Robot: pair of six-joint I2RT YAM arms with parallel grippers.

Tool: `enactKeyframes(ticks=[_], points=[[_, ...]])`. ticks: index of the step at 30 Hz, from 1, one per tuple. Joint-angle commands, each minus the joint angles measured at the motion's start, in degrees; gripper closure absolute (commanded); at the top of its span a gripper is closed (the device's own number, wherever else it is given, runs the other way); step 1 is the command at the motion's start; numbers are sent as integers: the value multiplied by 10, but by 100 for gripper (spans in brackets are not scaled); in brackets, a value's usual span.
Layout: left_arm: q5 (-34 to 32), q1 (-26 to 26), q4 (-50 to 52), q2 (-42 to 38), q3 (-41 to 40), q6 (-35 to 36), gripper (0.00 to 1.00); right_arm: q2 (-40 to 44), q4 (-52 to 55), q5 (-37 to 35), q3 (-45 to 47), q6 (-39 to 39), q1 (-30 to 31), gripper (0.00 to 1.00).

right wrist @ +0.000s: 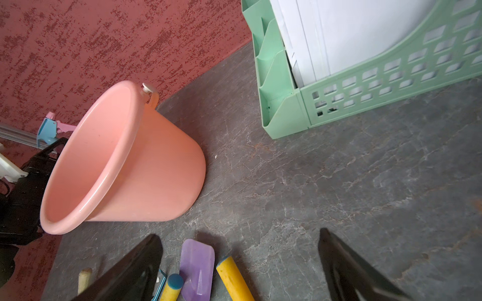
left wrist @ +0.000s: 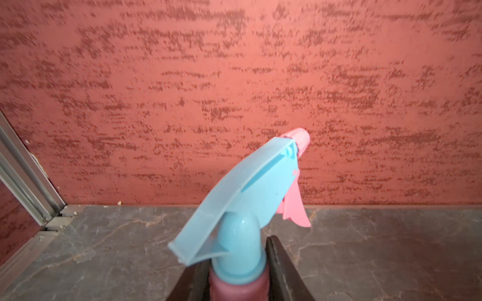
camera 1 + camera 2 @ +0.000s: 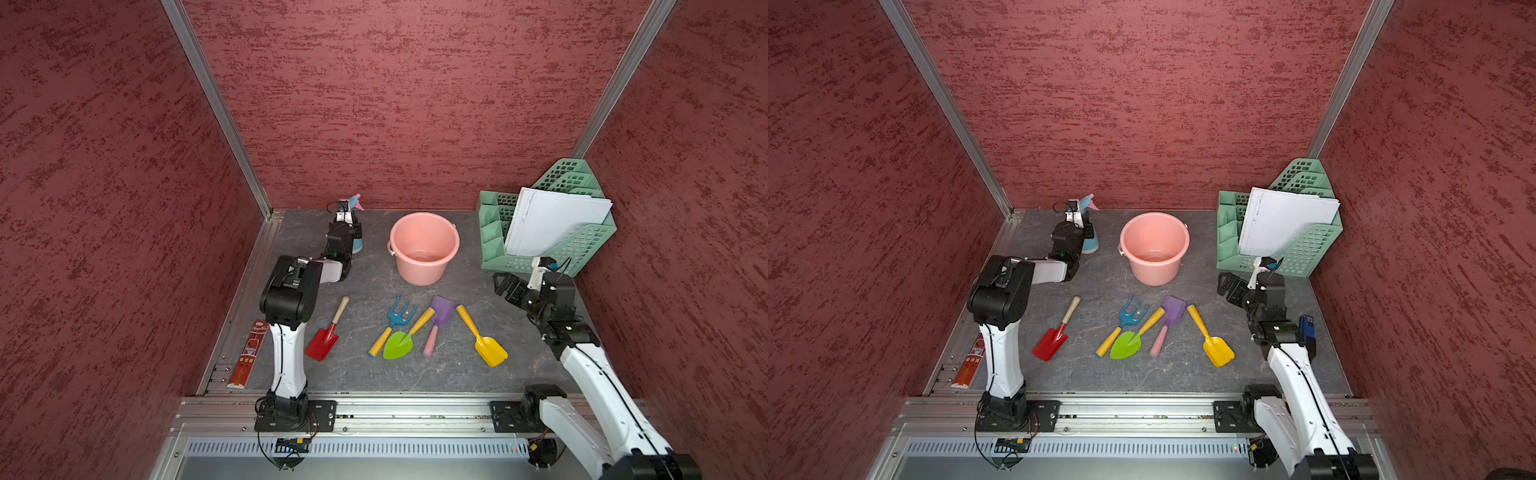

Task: Organize the gardening tools
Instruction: Place the gardening tool at the center of the board.

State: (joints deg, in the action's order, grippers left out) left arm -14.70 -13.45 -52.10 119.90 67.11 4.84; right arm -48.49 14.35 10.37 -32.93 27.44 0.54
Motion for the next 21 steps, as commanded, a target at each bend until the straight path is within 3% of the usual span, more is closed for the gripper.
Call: enactKeyframes(ticks=[1,16,21], points=[[-21,-13,-99,-2,-26,19,100,-1,-43,9,7,2,2,2],[-52,-34,-193,12,-101,22,100,11,-58,11,29,8,2,2],[-57,-40,-217,12,-123,34,87,10,-60,12,32,13,2,1]])
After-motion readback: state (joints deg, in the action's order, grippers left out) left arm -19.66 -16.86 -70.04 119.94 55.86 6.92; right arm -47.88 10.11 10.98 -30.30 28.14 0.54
